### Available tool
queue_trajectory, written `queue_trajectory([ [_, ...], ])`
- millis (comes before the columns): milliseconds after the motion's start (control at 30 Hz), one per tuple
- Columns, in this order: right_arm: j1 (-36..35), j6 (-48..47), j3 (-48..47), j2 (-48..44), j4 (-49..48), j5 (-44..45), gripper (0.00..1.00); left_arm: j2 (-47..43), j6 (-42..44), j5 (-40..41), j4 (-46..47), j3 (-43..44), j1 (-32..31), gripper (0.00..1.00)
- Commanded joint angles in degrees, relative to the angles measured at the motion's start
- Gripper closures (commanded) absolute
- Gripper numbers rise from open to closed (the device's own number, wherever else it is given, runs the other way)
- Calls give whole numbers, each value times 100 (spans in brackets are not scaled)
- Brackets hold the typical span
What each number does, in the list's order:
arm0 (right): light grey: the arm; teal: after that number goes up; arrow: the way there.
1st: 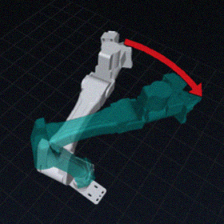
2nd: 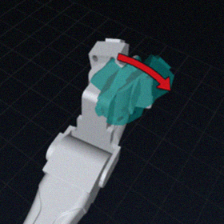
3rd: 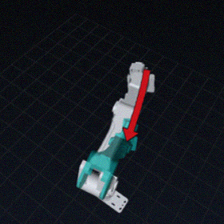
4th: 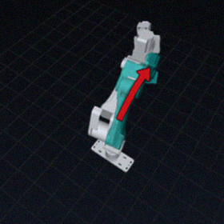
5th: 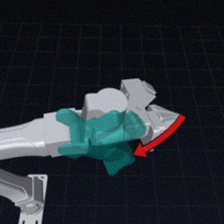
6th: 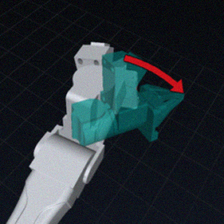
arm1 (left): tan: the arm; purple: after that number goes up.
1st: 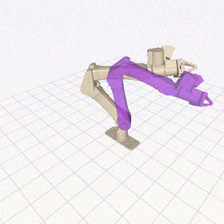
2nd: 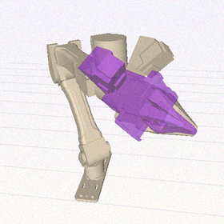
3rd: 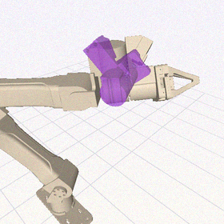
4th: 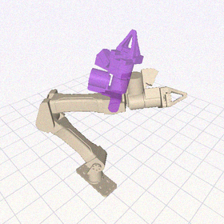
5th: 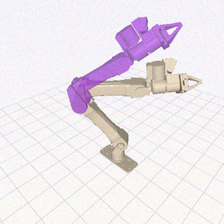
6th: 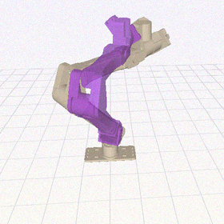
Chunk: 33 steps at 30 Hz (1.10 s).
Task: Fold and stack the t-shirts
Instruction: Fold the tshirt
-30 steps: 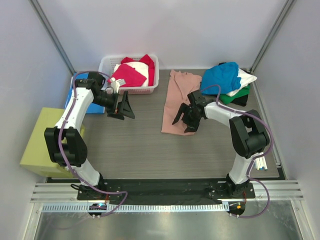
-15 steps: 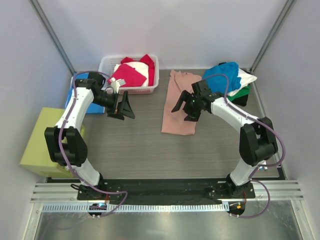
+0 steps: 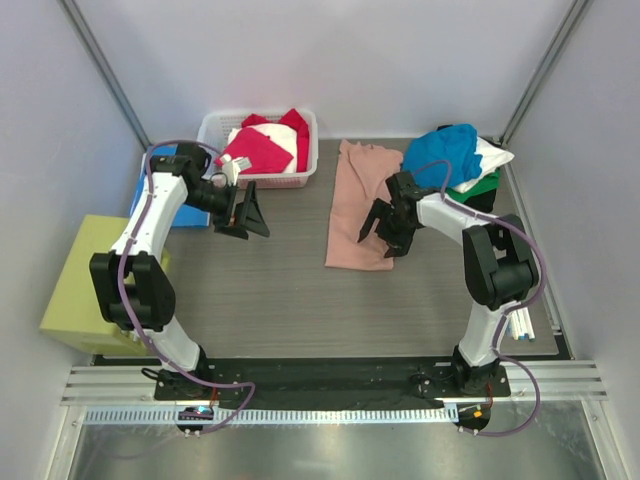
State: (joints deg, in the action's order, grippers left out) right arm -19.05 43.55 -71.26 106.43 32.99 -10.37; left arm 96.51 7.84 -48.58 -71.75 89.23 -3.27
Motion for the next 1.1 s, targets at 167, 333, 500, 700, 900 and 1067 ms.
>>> queue_trajectory([
  [167, 24, -233, -924, -1616, 1533, 245, 10, 219, -343, 460, 292, 77, -489, 0],
  [333, 24, -198, -214, -1819, 1579, 431, 11, 833, -625, 1244, 652, -29, -1377, 0],
  [500, 24, 13, 867, -1995, 1148, 404, 13, 1396, -1186, 1788, 1092, 85, -1808, 0],
  [700, 24, 83, 1360, -1925, 788, 352, 14, 1871, -1478, 2028, 1514, 322, -2107, 0],
  [900, 24, 13, 1387, -1644, 551, 396, 19, 2179, -1776, 2080, 1883, 534, -2222, 0],
  [1067, 24, -31, 1203, -1257, 427, 439, 26, 2214, -1987, 2291, 2200, 552, -2555, 10],
])
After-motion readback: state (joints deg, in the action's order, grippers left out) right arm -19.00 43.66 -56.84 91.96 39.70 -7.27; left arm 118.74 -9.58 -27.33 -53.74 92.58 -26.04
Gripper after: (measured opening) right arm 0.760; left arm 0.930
